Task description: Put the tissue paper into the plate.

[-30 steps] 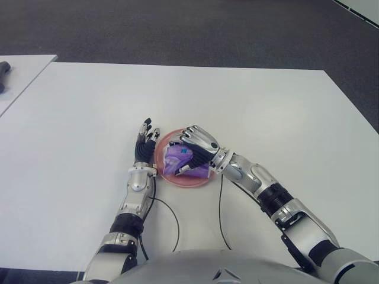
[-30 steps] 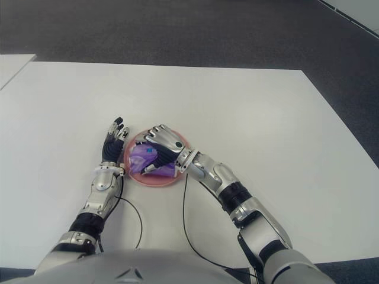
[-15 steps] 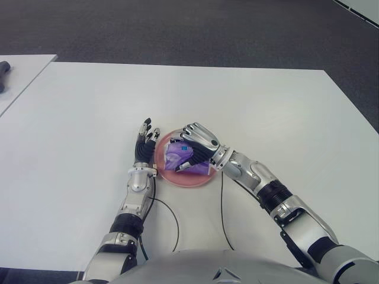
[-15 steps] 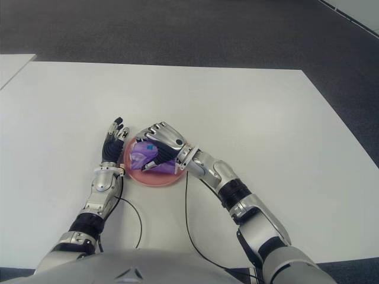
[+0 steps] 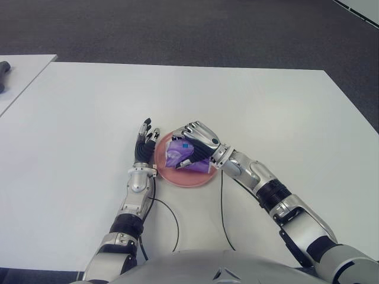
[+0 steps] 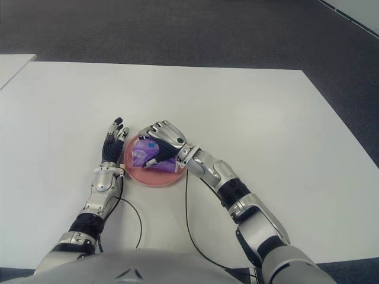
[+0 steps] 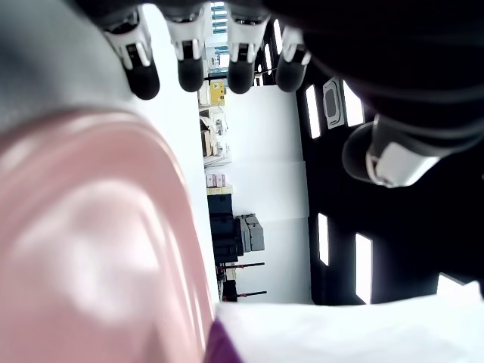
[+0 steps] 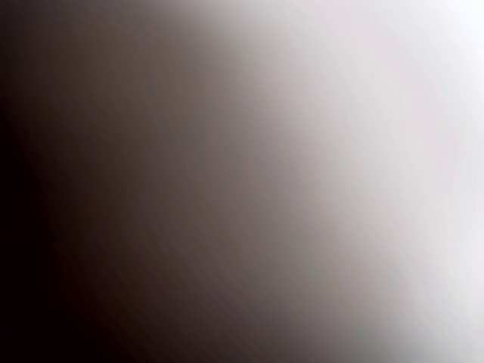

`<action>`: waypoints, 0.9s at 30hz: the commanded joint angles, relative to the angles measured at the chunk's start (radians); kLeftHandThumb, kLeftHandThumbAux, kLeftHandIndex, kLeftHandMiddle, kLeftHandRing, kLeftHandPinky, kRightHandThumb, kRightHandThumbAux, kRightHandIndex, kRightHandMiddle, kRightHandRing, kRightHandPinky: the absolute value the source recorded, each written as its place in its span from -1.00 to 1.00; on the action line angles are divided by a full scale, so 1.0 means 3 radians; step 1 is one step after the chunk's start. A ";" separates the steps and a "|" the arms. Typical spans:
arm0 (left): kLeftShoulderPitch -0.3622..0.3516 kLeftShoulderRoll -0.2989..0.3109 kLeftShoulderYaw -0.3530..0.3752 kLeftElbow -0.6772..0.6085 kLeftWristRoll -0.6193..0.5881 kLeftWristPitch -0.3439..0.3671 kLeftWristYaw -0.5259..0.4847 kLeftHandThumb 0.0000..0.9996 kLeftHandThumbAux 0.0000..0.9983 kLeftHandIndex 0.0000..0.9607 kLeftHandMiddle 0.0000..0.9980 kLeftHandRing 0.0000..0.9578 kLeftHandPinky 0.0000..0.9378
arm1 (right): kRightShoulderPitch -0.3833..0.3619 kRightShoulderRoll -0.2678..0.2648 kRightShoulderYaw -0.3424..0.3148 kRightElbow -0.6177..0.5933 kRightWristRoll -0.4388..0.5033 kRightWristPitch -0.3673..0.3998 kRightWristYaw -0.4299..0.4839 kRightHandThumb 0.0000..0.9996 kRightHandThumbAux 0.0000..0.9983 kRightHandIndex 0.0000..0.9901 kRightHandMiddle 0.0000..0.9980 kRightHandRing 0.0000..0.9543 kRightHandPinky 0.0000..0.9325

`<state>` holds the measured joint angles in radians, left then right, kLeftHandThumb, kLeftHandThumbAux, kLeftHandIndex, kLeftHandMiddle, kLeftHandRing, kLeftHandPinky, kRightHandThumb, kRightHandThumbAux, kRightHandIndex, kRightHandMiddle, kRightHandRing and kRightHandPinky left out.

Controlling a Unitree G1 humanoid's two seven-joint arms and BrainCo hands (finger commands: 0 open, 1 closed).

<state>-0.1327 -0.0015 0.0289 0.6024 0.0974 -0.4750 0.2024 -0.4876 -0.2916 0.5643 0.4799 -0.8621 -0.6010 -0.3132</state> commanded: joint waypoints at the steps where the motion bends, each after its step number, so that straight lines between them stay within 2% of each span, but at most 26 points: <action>1: 0.0062 0.0008 0.0003 0.0065 0.0018 -0.0034 0.0005 -1.00 -0.20 -1.00 -1.00 -1.00 -1.00 | -0.0035 -0.0009 -0.0012 0.0078 0.0002 0.0092 0.0064 0.50 0.42 -0.11 0.67 0.74 0.75; 11: 0.0055 0.0016 -0.0006 0.0083 -0.0012 -0.0030 -0.0047 -1.00 -0.22 -1.00 -1.00 -1.00 -1.00 | -0.0079 -0.0005 0.0034 0.0167 -0.0105 0.0106 -0.0110 0.50 0.41 -0.11 0.67 0.75 0.79; 20: 0.0042 0.0023 0.0002 0.0084 -0.0028 0.0015 -0.0040 -1.00 -0.21 -1.00 -1.00 -1.00 -1.00 | -0.0144 -0.0081 0.0127 0.0192 -0.0156 0.0117 0.0109 0.50 0.42 -0.11 0.64 0.71 0.74; 27: 0.0042 0.0024 0.0000 0.0050 -0.0014 0.0101 -0.0021 -1.00 -0.20 -1.00 -1.00 -1.00 -1.00 | -0.0214 -0.0205 0.0224 0.0159 -0.0252 0.0049 0.0221 0.44 0.42 -0.13 0.41 0.43 0.30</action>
<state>-0.1341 0.0031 0.0260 0.6075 0.0892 -0.4759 0.1981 -0.5568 -0.3267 0.6127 0.5158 -0.9175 -0.5813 -0.2763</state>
